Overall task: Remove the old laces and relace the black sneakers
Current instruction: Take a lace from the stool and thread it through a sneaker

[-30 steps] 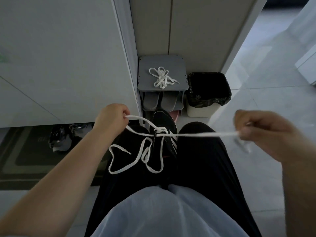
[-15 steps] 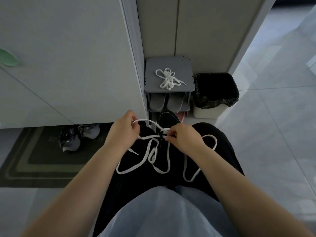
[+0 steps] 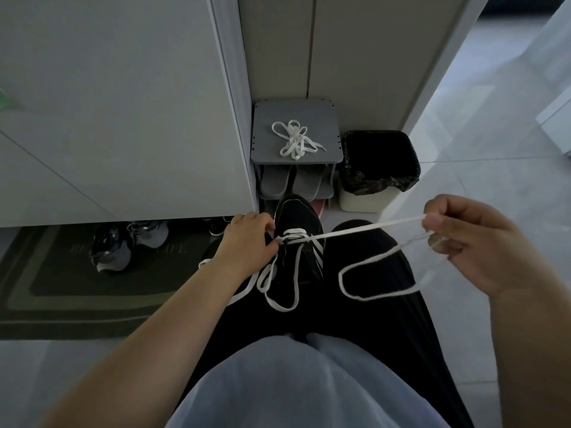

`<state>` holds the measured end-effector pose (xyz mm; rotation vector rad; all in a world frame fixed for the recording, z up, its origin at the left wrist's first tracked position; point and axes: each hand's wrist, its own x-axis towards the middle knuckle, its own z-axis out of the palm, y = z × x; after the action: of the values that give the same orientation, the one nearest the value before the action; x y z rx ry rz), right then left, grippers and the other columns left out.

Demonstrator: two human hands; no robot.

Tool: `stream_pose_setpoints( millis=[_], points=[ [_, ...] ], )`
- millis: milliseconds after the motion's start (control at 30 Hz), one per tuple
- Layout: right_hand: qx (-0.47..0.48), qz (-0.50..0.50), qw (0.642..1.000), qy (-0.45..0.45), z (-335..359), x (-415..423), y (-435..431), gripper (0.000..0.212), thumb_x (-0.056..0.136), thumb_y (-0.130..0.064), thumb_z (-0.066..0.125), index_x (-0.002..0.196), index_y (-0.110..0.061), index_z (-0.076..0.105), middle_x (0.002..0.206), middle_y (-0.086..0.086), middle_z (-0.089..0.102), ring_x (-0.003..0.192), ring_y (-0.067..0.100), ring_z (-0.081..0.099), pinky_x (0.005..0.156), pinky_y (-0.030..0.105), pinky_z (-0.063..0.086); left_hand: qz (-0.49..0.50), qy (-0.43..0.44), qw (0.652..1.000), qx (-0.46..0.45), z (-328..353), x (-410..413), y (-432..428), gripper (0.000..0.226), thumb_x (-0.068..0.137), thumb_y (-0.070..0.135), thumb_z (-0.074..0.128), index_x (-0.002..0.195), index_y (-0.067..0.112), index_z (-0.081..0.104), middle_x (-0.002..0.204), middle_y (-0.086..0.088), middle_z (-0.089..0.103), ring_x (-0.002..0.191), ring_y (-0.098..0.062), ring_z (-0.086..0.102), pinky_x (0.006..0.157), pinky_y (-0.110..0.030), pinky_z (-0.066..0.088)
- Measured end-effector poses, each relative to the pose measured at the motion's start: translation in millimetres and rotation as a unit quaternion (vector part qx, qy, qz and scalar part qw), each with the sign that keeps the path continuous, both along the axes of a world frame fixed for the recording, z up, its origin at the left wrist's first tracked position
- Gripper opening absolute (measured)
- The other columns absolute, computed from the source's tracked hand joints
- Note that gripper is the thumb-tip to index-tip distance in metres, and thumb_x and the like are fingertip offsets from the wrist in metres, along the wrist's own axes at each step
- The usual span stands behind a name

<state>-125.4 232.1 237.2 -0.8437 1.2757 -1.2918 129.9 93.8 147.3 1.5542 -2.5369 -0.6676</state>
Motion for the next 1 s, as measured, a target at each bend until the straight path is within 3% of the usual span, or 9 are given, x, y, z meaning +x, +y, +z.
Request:
stream_pose_setpoints(
  millis=[200, 300, 433, 700, 767, 800, 867, 900, 1000],
  points=[
    [-0.065, -0.022, 0.998, -0.005, 7, 7, -3, 0.037, 0.048, -0.045, 0.086, 0.060, -0.020, 0.063, 0.057, -0.004, 0.045, 0.043, 0.001, 0.032, 0.044, 0.011, 0.029, 0.014, 0.072, 0.997, -0.010, 10, 7, 33, 0.027, 0.082, 0.036, 0.062, 0.094, 0.022, 0.042, 0.090, 0.010, 0.052, 0.091, -0.013, 0.046, 0.080, -0.027, 0.035],
    [-0.086, -0.101, 0.990, -0.055, 1, 0, -5, 0.029, 0.054, -0.037, 0.081, 0.062, -0.019, 0.060, 0.057, -0.004, 0.046, 0.043, 0.002, 0.030, 0.045, 0.013, 0.025, 0.003, 0.058, 0.998, -0.009, 7, 17, 51, 0.036, 0.079, 0.047, 0.063, 0.100, 0.027, 0.040, 0.098, 0.015, 0.047, 0.098, -0.007, 0.040, 0.086, -0.022, 0.027],
    [-0.112, -0.068, 0.988, -0.086, -2, 0, -4, 0.031, 0.062, -0.034, 0.078, 0.068, -0.015, 0.055, 0.059, -0.005, 0.041, 0.046, 0.005, 0.026, 0.046, 0.014, 0.026, 0.018, 0.055, 0.998, -0.018, 3, 18, 56, 0.050, 0.083, 0.049, 0.059, 0.123, 0.025, 0.042, 0.117, 0.013, 0.049, 0.117, -0.010, 0.038, 0.098, -0.025, 0.023],
    [-0.132, -0.055, 0.987, -0.075, 4, -2, 4, 0.023, 0.068, -0.035, 0.076, 0.063, -0.021, 0.058, 0.057, 0.000, 0.029, 0.047, 0.008, 0.021, 0.046, 0.017, 0.023, -0.009, -0.014, 1.000, 0.001, 12, 4, 52, 0.080, 0.072, 0.067, 0.057, 0.132, 0.022, 0.030, 0.130, 0.006, 0.043, 0.126, -0.015, 0.034, 0.108, -0.033, 0.018],
    [-0.067, -0.083, 0.994, 0.032, 4, 3, 3, 0.017, 0.076, -0.027, 0.070, 0.065, -0.019, 0.060, 0.059, 0.004, 0.030, 0.046, 0.008, 0.026, 0.047, 0.016, 0.027, -0.043, -0.070, 0.996, 0.017, 10, 8, 62, 0.093, 0.066, 0.072, 0.057, 0.136, 0.020, 0.024, 0.137, 0.004, 0.036, 0.130, -0.016, 0.027, 0.111, -0.034, 0.014],
    [-0.007, -0.090, 0.983, 0.162, 4, 7, 0, 0.010, 0.081, -0.024, 0.067, 0.072, -0.021, 0.063, 0.061, 0.002, 0.036, 0.048, 0.009, 0.033, 0.049, 0.017, 0.031, -0.067, -0.103, 0.992, 0.019, 10, 11, 66, 0.097, 0.066, 0.073, 0.057, 0.138, 0.019, 0.021, 0.140, 0.003, 0.032, 0.132, -0.017, 0.023, 0.111, -0.035, 0.012],
    [0.102, -0.068, 0.913, 0.390, 0, 11, -4, 0.015, 0.085, -0.032, 0.065, 0.099, -0.028, 0.060, 0.077, -0.007, 0.050, 0.061, 0.012, 0.048, 0.059, 0.023, 0.038, -0.109, -0.149, 0.983, 0.006, 10, 16, 70, 0.096, 0.070, 0.070, 0.056, 0.141, 0.018, 0.018, 0.144, 0.003, 0.029, 0.135, -0.018, 0.018, 0.111, -0.035, 0.010],
    [0.134, -0.050, 0.890, 0.433, -1, 12, -5, 0.027, 0.084, -0.036, 0.064, 0.108, -0.031, 0.053, 0.086, -0.008, 0.052, 0.068, 0.012, 0.052, 0.062, 0.024, 0.039, -0.124, -0.156, 0.980, -0.003, 13, 19, 68, 0.090, 0.075, 0.066, 0.056, 0.142, 0.020, 0.018, 0.143, 0.005, 0.032, 0.134, -0.017, 0.018, 0.111, -0.034, 0.010],
    [0.122, -0.011, 0.910, 0.396, 6, 28, -5, 0.030, 0.083, -0.032, 0.066, 0.109, -0.031, 0.053, 0.090, -0.008, 0.057, 0.069, 0.007, 0.056, 0.063, 0.021, 0.039, -0.157, -0.140, 0.977, -0.024, 22, 28, 51, 0.057, 0.085, 0.050, 0.054, 0.134, 0.028, 0.035, 0.127, 0.010, 0.049, 0.124, -0.012, 0.031, 0.105, -0.028, 0.016]
  ],
)
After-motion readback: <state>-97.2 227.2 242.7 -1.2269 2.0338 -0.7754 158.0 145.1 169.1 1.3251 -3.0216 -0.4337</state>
